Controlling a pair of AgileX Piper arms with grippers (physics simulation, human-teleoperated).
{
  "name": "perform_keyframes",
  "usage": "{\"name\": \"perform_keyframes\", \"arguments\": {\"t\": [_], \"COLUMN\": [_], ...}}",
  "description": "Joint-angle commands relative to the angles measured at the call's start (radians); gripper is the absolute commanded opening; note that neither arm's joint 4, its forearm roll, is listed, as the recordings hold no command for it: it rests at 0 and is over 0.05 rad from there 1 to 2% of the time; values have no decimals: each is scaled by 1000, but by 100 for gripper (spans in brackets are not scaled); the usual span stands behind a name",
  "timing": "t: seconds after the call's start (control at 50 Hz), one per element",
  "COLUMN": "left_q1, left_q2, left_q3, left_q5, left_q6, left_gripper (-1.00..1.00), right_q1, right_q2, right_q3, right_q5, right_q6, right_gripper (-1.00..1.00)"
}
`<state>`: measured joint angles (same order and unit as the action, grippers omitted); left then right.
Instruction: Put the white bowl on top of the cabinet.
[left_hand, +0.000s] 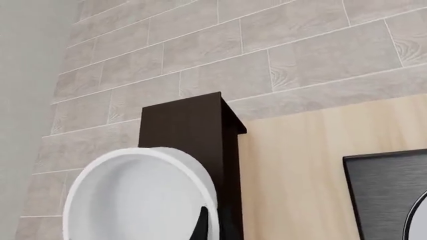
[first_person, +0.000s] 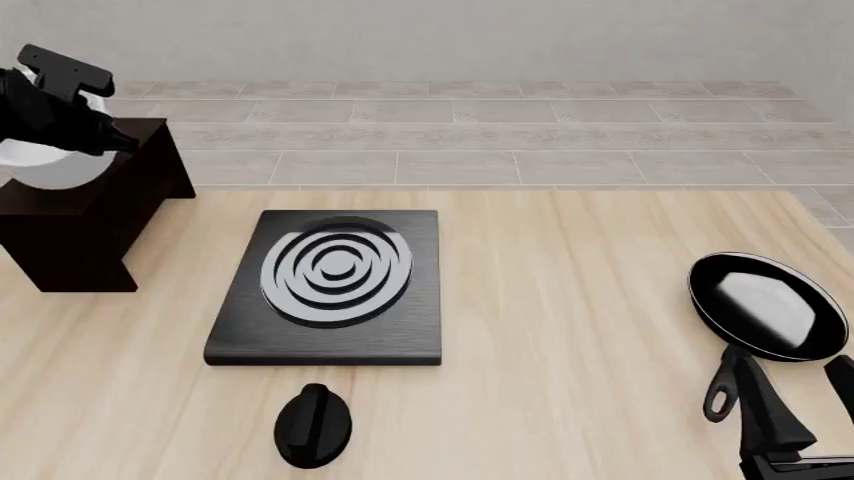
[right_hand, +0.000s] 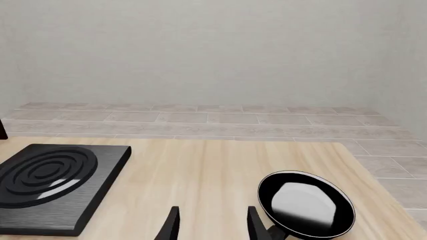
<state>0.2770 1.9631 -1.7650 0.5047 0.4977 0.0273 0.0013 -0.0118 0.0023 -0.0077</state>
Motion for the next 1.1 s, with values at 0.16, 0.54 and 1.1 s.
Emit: {"name": "perform_keyframes", "arguments": {"t": [0.16, 0.54, 1.1], "left_q1": [33, -14, -72], "left_q2": [27, -45, -460], "left_q3": [-5, 2, 374], "left_q5": [26, 27, -234], "left_q6": [8, -13, -47], "left_gripper": [100, 100, 100], "right_q1": [0, 0, 0], "right_q2": [0, 0, 0], "right_q3": [0, 0, 0], "right_q5": [0, 0, 0], "right_q6": [0, 0, 0], "right_gripper": [100, 100, 100]}}
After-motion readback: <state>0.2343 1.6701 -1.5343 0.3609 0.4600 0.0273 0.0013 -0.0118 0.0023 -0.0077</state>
